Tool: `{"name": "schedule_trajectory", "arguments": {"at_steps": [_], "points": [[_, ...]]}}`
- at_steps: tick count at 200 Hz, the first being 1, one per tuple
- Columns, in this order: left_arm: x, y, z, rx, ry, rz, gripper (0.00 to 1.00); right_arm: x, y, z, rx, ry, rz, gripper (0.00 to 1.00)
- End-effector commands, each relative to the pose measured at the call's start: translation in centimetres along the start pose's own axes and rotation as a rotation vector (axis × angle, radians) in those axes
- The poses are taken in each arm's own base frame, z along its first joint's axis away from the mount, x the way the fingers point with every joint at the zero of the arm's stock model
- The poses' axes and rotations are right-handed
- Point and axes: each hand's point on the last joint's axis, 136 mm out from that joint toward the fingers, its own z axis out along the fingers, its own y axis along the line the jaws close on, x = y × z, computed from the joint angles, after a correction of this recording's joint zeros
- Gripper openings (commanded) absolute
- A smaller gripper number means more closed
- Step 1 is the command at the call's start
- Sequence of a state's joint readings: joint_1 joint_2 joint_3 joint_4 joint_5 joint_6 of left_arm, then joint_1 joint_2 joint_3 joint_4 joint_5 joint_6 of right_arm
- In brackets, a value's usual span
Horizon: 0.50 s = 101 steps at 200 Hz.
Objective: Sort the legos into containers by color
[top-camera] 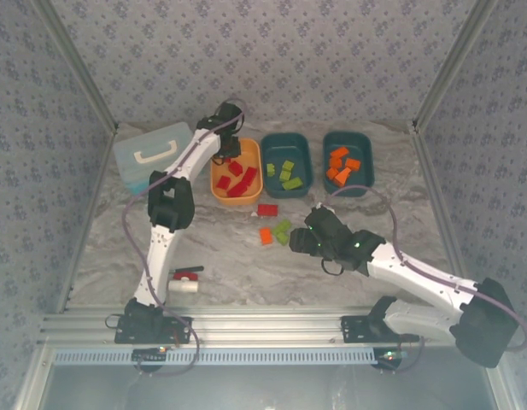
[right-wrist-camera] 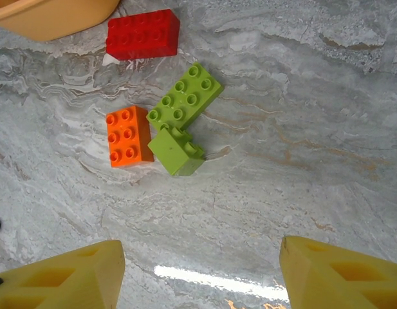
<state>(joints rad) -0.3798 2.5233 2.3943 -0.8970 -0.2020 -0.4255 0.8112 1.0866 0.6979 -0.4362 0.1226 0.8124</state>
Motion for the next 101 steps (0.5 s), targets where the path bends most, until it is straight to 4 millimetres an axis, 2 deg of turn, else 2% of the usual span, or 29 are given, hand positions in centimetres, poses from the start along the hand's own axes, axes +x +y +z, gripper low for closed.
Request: {"name": "schedule_trajectory", "arguments": {"at_steps": [1,22,42,79,101], "points": [[0.1,-0.5,-0.6,0.022,0.018,0.014,0.40,-0.2,0.3,0.3,-0.001,0.008,-0.001,0.67],[-0.2,-0.8,-1.9,0.041,0.011,0.009,0.50,-0.6,0.5,0.4,0.007,0.014,-0.008,0.67],[-1.2,-1.5,-4.6,0.082,-0.022,0.004,0.59,-0.8,0.8,0.6,0.015,0.025,-0.017,0.67],[-3.2,-2.5,-13.1,0.192,-0.118,-0.026,0.64,-1.1,1.3,1.5,0.027,0.039,-0.028,0.67],[-2.2,-2.6,-17.7,0.266,-0.148,-0.057,0.65,-1.2,1.1,2.3,0.058,0.054,-0.030,0.67]]}}
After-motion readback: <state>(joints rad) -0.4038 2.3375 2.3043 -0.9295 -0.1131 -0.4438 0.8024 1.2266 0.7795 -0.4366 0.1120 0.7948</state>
